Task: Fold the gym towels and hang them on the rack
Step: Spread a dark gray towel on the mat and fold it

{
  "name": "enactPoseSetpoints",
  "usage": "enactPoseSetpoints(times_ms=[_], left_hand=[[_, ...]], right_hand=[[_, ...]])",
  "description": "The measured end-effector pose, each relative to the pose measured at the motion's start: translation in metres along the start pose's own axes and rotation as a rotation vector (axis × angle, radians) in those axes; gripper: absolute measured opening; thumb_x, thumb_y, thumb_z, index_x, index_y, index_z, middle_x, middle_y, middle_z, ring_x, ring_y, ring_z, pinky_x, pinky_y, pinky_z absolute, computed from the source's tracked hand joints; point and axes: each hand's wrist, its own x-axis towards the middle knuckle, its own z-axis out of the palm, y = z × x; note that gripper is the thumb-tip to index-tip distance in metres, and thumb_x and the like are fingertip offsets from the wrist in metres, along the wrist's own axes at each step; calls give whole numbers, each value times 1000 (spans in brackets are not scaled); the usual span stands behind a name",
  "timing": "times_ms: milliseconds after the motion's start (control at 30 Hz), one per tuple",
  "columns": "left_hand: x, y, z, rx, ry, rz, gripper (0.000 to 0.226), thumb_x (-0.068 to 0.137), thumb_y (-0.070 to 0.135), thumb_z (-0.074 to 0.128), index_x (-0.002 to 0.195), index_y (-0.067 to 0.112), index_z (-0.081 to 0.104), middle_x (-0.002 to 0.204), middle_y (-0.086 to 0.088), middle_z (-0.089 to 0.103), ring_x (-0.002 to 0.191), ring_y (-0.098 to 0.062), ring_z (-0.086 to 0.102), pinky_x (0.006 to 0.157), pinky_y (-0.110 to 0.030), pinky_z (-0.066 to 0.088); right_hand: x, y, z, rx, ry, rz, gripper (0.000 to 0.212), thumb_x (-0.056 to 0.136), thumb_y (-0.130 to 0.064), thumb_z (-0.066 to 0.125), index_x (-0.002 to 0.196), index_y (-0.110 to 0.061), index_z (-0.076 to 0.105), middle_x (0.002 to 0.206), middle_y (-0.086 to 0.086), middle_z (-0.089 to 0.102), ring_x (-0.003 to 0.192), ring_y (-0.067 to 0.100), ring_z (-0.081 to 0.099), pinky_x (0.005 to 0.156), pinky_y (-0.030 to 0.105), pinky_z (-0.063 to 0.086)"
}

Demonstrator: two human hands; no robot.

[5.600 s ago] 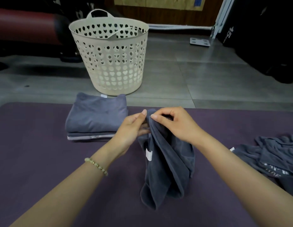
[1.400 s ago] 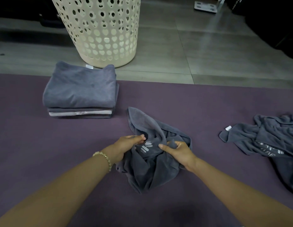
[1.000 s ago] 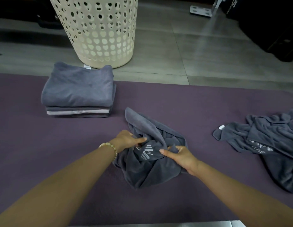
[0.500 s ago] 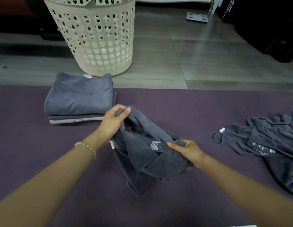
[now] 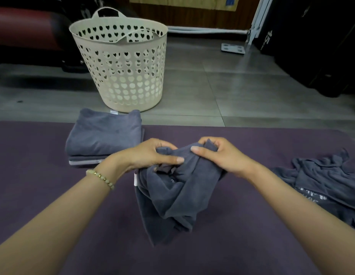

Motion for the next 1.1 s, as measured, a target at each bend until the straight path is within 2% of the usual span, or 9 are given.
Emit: enactPoseSetpoints(times_ms=[200, 400, 467, 533, 633, 700, 833, 967, 1100], left_hand=[[-3, -17, -1, -123, 131, -56, 21, 85, 27, 68, 69, 15, 60, 44, 4, 46, 39, -6, 40, 45, -16, 36], [9, -21, 3, -479, 412, 16, 17, 90, 27, 63, 80, 13, 60, 40, 3, 36, 36, -9, 32, 40, -20, 30], [12, -20, 4, -479, 496, 60, 19, 92, 24, 61, 79, 12, 56, 38, 4, 38, 33, -9, 35, 39, -18, 32], [16, -19, 5, -487, 548, 89, 23, 94, 23, 58, 75, 13, 52, 37, 5, 38, 32, -8, 35, 39, -17, 33], [18, -11, 9, -498, 535, 139, 22, 96, 22, 56, 77, 12, 55, 39, 5, 39, 32, -7, 35, 38, -15, 32], [17, -3, 15, -479, 458, 170, 25, 97, 22, 52, 77, 8, 56, 38, 8, 43, 32, -4, 38, 38, -13, 33], [15, 2, 25, -348, 303, 176, 41, 98, 32, 48, 103, -5, 64, 69, -16, 63, 39, -2, 45, 49, -12, 39], [21, -3, 24, -285, 255, 174, 53, 93, 46, 48, 109, -1, 64, 107, -33, 60, 40, -7, 39, 53, -18, 40], [22, -5, 25, -245, 166, 201, 57, 84, 59, 49, 112, 14, 68, 114, -45, 52, 41, -7, 40, 58, -15, 42]], right_hand=[[-2, -3, -19, 210, 239, 35, 15, 85, -28, 66, 72, -21, 62, 74, -7, 66, 71, 4, 62, 68, 17, 49], [-4, 6, -26, 24, 286, 169, 21, 86, -36, 66, 99, -21, 58, 98, -9, 63, 84, 0, 60, 73, 12, 46], [-5, 2, -29, 56, 199, 275, 29, 88, -37, 63, 108, -21, 49, 108, -2, 58, 96, 8, 57, 83, 20, 44], [-10, -15, -29, 201, -13, 312, 13, 92, -23, 58, 100, -18, 50, 99, 2, 60, 93, 13, 58, 83, 25, 45], [-18, -43, -19, 168, -314, 184, 8, 94, -14, 53, 89, -13, 58, 83, -4, 68, 81, 7, 64, 73, 18, 49], [-16, -51, -12, 94, -309, 72, 10, 92, -12, 56, 85, -14, 62, 76, -9, 69, 74, 2, 64, 69, 13, 48], [-1, -49, -9, -105, -63, -122, 7, 88, -17, 65, 86, -20, 71, 83, -10, 72, 82, 1, 65, 77, 15, 49], [6, -43, -14, -161, 37, -200, 7, 87, -16, 67, 86, -21, 72, 82, -11, 73, 81, 1, 65, 77, 15, 50], [9, -36, -15, -149, 93, -213, 6, 84, -15, 71, 88, -19, 73, 86, -6, 74, 82, 5, 67, 77, 18, 51]])
